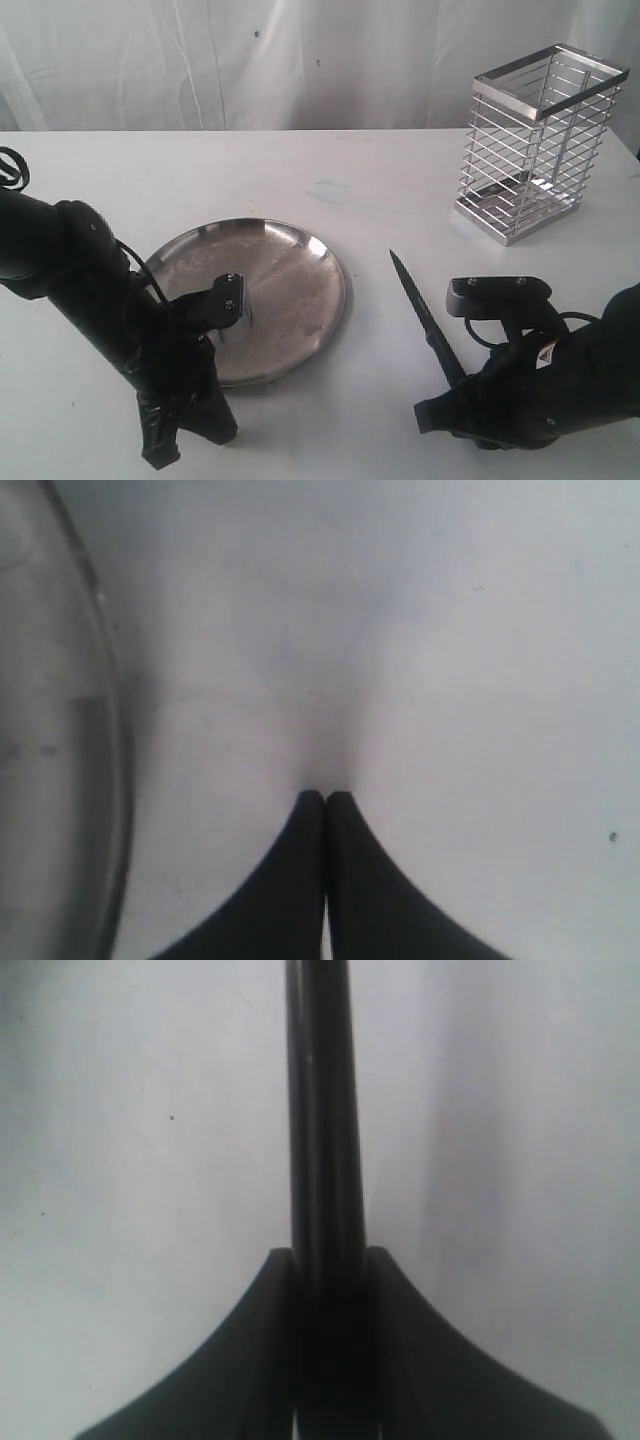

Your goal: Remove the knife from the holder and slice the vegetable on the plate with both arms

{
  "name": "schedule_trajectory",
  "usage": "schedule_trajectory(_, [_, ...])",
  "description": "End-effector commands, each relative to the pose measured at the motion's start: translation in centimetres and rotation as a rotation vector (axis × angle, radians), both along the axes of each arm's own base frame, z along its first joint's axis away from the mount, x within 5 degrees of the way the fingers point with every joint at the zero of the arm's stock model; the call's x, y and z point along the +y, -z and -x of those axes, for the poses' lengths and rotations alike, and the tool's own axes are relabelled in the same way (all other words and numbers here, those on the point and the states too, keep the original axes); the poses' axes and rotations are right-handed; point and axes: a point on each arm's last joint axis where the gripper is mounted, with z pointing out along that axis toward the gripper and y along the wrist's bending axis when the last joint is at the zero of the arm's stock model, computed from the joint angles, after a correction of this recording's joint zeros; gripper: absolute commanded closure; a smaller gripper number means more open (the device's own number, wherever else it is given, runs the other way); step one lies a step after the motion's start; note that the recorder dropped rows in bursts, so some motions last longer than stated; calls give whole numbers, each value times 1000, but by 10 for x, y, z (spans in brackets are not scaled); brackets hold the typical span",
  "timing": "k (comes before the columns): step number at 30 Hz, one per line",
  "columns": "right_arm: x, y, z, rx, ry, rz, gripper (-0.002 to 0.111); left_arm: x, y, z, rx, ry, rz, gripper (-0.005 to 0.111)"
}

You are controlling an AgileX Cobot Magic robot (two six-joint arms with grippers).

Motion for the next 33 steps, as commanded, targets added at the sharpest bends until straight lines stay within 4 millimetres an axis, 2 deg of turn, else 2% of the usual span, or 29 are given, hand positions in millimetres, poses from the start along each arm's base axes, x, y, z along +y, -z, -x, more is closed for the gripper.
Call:
schedule_trajectory(1, [0,1,2,7,-13,6,108,5,8,-9,-118,-50,-68,107])
schedule_trajectory(10, [0,1,2,16,-16,7,108,8,9,-21,-225,-107,-104,107])
schedule_trajectory(17, [0,1,2,16,-16,7,108,6,6,-22,-214,-109,-88,107])
schedule_trajectory(20, [0,1,2,8,-24,11,108,-2,-14,-20,-168,-49,-18,107])
schedule_trajectory(23, [0,0,2,-10,-70,23,108,-9,-49,-22,-190,-17,66,107])
schedule_trajectory(27, [8,-16,-2,17,-141,11,108,1,-89,-35,-348,-163,85,107])
schedule_trajectory(30, [21,-36,-11,-20,-191,-10,108,17,-95,-45,-452,-217,37,107])
schedule_trajectory(33, [32,-54,-24,-95,-212,-30,108,29,-92,-48,-497,-146,-47,101])
